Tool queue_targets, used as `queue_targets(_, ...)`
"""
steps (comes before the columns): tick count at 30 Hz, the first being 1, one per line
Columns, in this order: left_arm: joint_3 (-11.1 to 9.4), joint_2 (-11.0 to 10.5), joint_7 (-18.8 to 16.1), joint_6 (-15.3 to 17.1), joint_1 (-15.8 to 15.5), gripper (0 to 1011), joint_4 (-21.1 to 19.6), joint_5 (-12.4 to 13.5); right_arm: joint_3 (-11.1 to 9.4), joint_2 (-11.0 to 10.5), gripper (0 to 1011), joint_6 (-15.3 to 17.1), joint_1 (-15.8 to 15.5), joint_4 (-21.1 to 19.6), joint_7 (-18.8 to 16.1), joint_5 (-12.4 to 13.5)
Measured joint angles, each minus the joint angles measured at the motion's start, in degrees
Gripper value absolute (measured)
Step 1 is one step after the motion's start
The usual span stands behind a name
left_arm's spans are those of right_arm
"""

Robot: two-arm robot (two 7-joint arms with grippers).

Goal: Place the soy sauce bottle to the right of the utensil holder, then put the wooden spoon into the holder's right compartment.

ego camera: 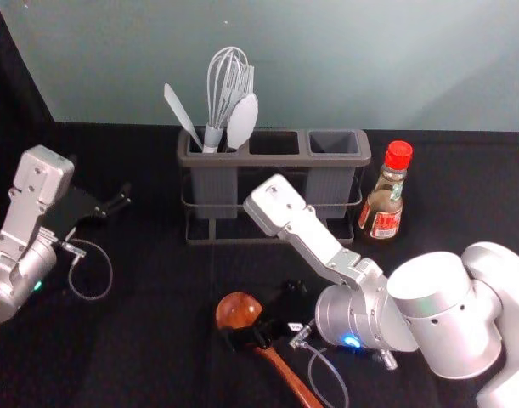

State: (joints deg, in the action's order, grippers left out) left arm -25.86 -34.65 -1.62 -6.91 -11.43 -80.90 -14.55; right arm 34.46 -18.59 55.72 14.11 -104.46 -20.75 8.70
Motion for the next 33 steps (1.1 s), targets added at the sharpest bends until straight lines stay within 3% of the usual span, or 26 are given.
queue_targets(16,0.00,0.00,0.00,0.00,0.00,1011,0.00,0.00,1.43,2.94,1000,3.89,2.70,4.08,-1.59,-2.35)
queue_targets(33,0.00,0.00,0.00,0.00,0.00,1011,0.00,0.00,1.15,4.64,1000,4.75,3.28,6.06,-2.73,-4.35)
